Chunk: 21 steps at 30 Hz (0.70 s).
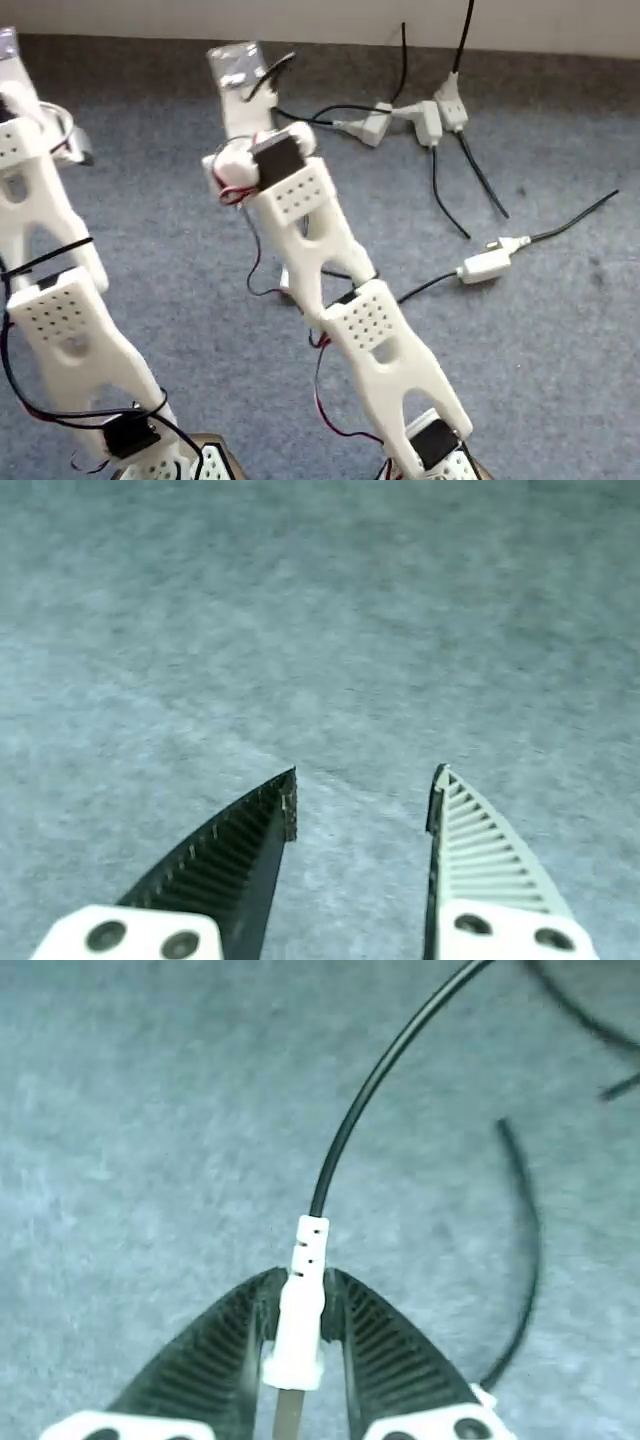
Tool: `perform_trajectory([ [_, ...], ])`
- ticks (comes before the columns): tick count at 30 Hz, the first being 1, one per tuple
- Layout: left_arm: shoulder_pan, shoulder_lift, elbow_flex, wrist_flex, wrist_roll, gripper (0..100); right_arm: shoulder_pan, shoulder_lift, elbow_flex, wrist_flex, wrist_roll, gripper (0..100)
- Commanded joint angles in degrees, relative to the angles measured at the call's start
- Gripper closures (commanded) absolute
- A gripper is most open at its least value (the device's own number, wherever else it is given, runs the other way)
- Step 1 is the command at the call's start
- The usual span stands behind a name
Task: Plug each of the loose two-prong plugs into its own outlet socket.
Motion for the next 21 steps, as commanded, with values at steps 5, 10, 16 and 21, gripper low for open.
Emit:
perform_trajectory([
  [5, -15.1, -0.4, 0.4, -4.8, -7.0, 78, -9.3, 13.0, -2.8, -1.3, -1.1, 98.2],
  [10, -16.7, 3.6, -0.1, -8.3, -8.7, 78, -9.8, 16.2, -3.2, -1.6, -1.2, 91.6],
  [16, -11.8, 5.7, -0.1, -4.7, -9.8, 78, -9.5, 14.1, -5.8, 1.1, -0.9, 80.0],
  [21, -5.1, 1.9, 1.5, 1.2, -8.0, 78, -5.9, 4.7, -7.1, 2.2, -0.8, 80.0],
])
